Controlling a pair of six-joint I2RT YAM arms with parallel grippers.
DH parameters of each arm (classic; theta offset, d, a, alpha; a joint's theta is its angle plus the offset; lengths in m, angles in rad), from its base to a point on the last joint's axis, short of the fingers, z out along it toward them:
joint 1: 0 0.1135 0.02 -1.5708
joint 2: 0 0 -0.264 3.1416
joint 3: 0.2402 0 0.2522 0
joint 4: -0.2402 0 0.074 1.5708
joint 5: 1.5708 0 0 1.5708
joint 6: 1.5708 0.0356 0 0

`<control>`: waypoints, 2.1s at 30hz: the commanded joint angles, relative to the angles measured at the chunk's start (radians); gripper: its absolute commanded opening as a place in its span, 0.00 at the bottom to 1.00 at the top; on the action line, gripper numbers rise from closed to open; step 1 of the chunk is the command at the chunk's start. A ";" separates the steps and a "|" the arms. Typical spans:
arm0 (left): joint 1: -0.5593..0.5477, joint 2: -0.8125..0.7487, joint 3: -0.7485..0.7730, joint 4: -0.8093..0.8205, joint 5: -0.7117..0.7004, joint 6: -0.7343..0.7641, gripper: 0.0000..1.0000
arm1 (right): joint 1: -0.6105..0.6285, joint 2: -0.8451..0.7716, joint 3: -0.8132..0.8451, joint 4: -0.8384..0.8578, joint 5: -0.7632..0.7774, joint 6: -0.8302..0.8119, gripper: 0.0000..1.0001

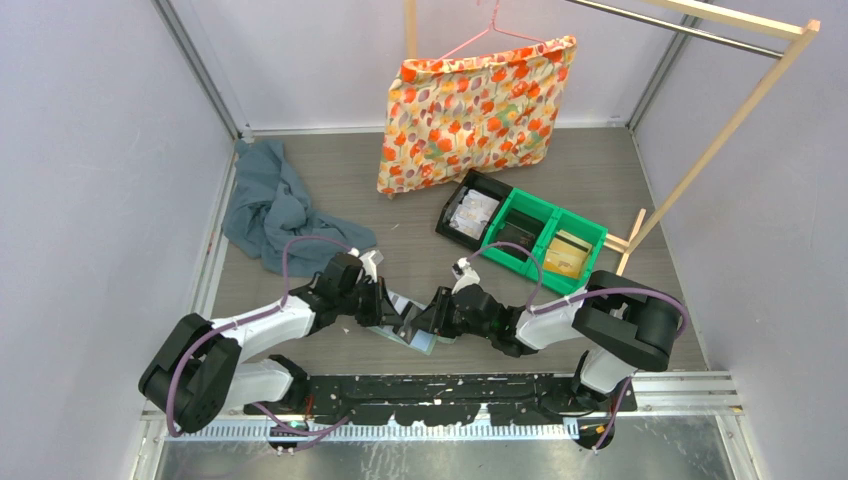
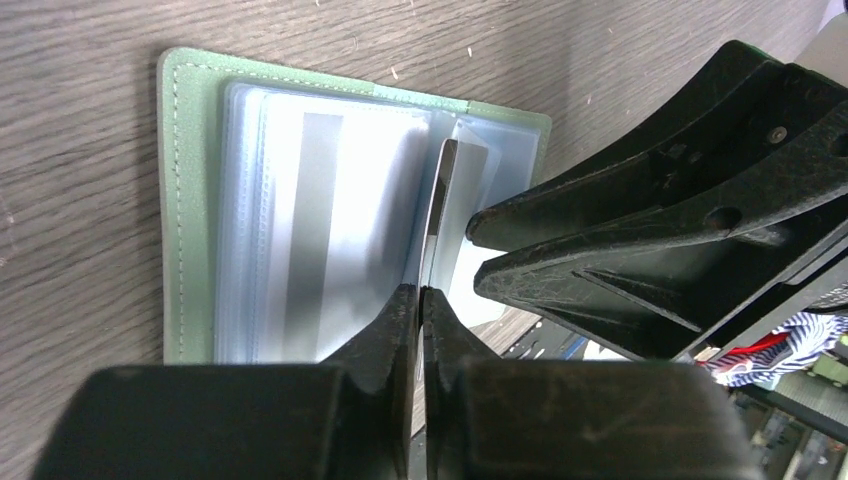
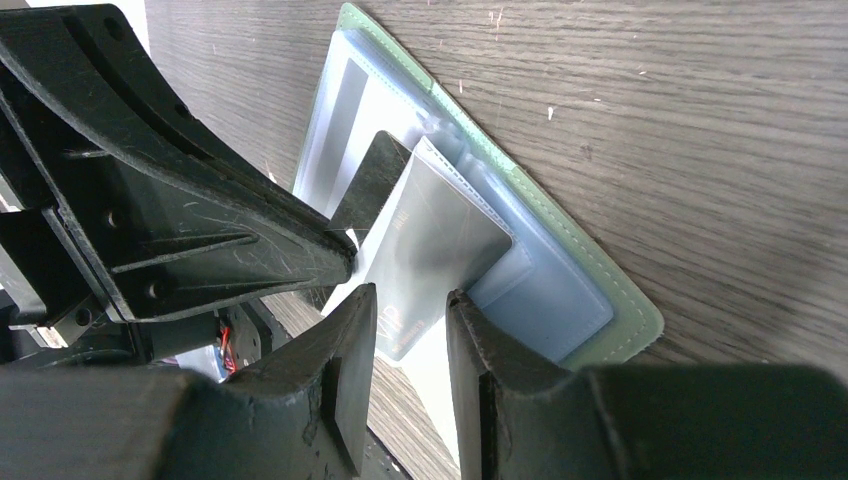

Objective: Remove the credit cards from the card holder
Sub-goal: Remove the credit card from the card holder, then place the credit card in the storage box.

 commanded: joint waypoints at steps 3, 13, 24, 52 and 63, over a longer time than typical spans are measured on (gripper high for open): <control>0.010 0.017 0.010 0.064 0.005 0.025 0.01 | -0.009 0.032 -0.027 -0.073 -0.008 -0.034 0.38; 0.068 -0.066 -0.036 0.057 -0.015 0.024 0.01 | -0.024 0.060 -0.068 -0.047 -0.023 -0.031 0.36; 0.113 -0.142 -0.032 -0.048 -0.096 0.038 0.01 | -0.023 0.025 -0.089 -0.062 -0.029 -0.023 0.35; 0.110 -0.417 0.158 0.013 0.319 -0.339 0.01 | -0.156 -0.699 -0.068 -0.142 -0.228 -0.014 0.86; 0.110 -0.350 0.089 0.228 0.384 -0.447 0.01 | -0.173 -0.504 -0.114 0.239 -0.336 0.111 0.57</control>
